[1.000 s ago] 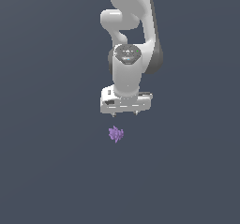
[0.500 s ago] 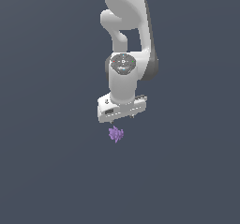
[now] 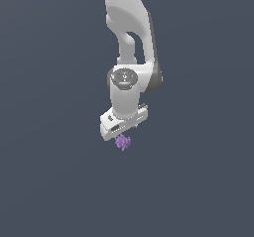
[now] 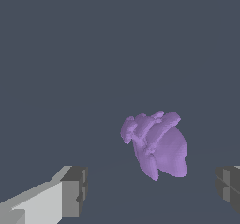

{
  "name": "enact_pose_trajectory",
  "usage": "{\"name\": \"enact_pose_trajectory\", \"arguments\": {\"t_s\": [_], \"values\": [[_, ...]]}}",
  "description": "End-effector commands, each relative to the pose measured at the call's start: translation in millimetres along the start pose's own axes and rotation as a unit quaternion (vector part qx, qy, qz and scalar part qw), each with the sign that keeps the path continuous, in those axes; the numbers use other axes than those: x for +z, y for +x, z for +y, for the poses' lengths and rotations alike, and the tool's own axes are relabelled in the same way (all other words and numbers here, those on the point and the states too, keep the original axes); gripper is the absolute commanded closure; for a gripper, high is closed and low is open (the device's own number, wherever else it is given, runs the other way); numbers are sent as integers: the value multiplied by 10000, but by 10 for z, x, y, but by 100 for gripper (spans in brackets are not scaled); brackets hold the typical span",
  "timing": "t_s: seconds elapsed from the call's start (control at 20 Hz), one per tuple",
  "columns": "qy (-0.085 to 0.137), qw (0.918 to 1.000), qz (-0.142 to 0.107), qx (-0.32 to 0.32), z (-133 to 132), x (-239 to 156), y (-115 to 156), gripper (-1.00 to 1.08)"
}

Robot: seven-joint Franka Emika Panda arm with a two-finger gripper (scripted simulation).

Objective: Pick up the object and move it to a goal position.

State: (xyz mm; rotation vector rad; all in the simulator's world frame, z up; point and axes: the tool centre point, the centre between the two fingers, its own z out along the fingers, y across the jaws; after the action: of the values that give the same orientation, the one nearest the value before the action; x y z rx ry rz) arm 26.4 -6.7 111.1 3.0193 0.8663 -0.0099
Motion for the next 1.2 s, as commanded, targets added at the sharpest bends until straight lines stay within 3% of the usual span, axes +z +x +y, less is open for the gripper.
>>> {"name": "enact_pose_trajectory", "arguments": {"t_s": [0.0, 0.5, 1.15], "values": [[-4, 9996, 8, -279, 42, 57, 6, -92], [-9, 9958, 27, -918, 140, 193, 14, -92], [-9, 9951, 29, -986, 147, 404, 10, -92]]}}
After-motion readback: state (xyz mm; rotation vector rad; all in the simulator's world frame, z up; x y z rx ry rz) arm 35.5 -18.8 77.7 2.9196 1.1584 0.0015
